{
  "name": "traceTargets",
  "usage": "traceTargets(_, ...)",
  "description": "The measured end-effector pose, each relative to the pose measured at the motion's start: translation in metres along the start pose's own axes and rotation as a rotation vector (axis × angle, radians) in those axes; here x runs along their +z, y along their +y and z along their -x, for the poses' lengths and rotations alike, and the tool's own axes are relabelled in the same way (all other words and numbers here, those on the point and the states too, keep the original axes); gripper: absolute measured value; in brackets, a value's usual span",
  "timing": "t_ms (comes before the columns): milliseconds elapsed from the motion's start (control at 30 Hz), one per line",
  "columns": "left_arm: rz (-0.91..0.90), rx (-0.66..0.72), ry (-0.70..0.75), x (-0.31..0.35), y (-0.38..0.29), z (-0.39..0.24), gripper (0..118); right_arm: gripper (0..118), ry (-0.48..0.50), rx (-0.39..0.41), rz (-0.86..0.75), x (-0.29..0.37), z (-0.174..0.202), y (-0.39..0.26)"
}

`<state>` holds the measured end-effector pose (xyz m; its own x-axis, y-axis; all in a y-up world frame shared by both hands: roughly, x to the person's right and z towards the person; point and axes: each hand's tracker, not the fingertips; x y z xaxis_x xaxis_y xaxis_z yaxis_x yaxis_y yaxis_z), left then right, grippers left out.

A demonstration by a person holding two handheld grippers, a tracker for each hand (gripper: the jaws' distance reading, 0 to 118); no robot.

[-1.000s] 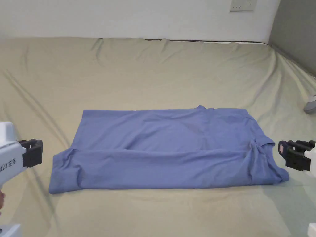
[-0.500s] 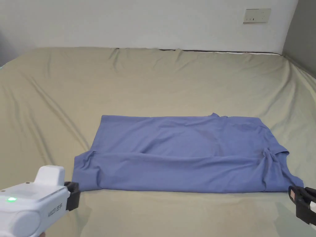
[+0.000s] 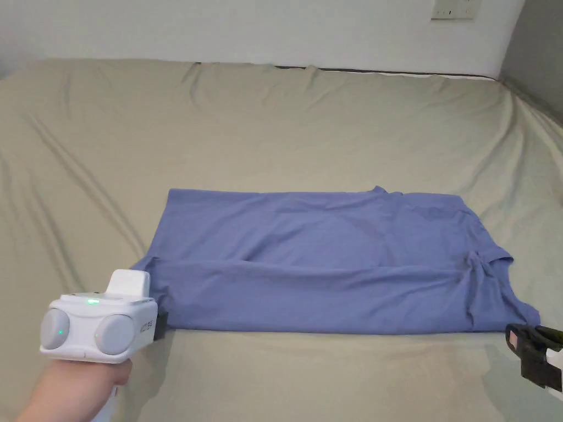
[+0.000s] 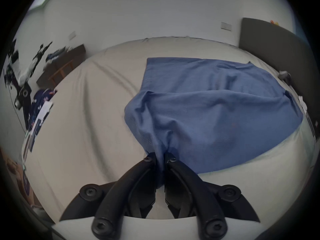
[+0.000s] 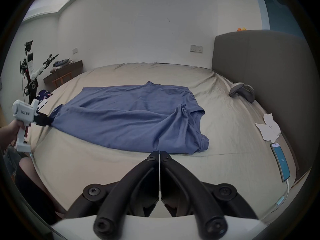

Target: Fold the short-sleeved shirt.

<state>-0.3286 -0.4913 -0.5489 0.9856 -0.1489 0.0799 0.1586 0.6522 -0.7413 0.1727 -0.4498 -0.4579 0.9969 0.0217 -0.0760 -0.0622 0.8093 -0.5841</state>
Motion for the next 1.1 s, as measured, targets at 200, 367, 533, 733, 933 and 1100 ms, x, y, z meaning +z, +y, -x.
traceTargets(200, -0.054, 0.071, -0.027, 0.018, 0.006, 0.026, 5, 118, -0.094, -0.035, 0.042, -0.039, -0.025, 0.015)
traceTargets(367, -0.056, 0.061, -0.030, 0.015, 0.007, 0.025, 5, 108, -0.199, -0.098, 0.096, -0.087, -0.053, 0.015)
traceTargets(533, -0.045, 0.063, -0.037, 0.015, 0.007, 0.021, 5, 32, -0.076, -0.179, 0.183, -0.112, -0.064, -0.003)
traceTargets(733, -0.080, 0.065, -0.045, 0.031, 0.010, 0.022, 5, 16, -0.147, -0.092, 0.069, -0.083, -0.039, 0.003)
traceTargets(933, -0.156, 0.098, -0.085, 0.078, 0.015, 0.039, 4, 16, -0.087, -0.085, -0.031, -0.027, -0.035, 0.019)
traceTargets(1100, -0.169, 0.097, -0.114, 0.116, -0.002, 0.054, 4, 16, -0.068, -0.097, -0.009, 0.028, -0.033, 0.014)
